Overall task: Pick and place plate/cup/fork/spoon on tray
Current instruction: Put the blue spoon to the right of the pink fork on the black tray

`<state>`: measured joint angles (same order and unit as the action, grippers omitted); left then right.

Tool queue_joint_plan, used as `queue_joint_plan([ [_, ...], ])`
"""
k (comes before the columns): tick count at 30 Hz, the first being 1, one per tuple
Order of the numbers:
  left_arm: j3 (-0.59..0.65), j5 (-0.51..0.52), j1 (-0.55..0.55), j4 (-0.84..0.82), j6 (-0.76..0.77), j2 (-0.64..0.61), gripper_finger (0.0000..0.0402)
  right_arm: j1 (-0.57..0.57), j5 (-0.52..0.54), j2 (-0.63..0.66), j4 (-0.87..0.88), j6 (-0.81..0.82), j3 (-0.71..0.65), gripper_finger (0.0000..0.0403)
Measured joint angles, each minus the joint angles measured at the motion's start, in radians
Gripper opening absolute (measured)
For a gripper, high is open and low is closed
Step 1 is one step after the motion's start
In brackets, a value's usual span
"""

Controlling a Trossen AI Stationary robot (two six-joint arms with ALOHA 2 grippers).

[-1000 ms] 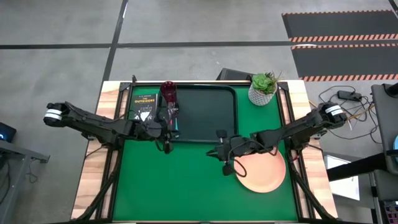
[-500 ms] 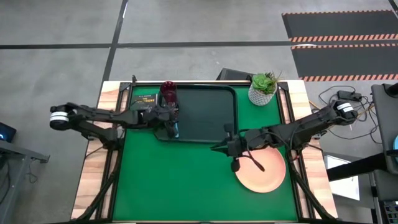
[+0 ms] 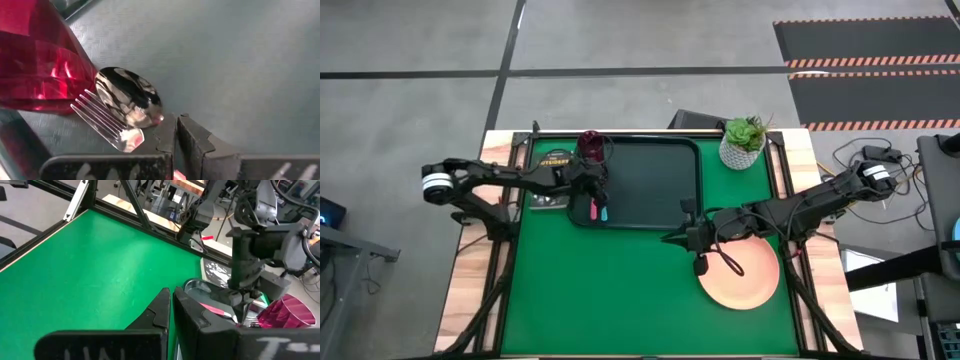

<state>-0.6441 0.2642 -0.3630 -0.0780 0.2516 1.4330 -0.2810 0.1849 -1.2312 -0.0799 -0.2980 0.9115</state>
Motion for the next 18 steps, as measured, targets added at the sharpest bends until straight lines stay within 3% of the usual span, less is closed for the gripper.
queue_joint_plan([
  [8,-0.02,0.085,-0.027,0.036,-0.006,0.077,0.0,0.0,0.0,0.0,0.002,0.01,0.0,0.0009],
  [18,-0.019,0.086,-0.029,0.058,-0.003,0.119,0.0,0.0,0.001,0.0,0.01,0.01,0.0,0.0009],
])
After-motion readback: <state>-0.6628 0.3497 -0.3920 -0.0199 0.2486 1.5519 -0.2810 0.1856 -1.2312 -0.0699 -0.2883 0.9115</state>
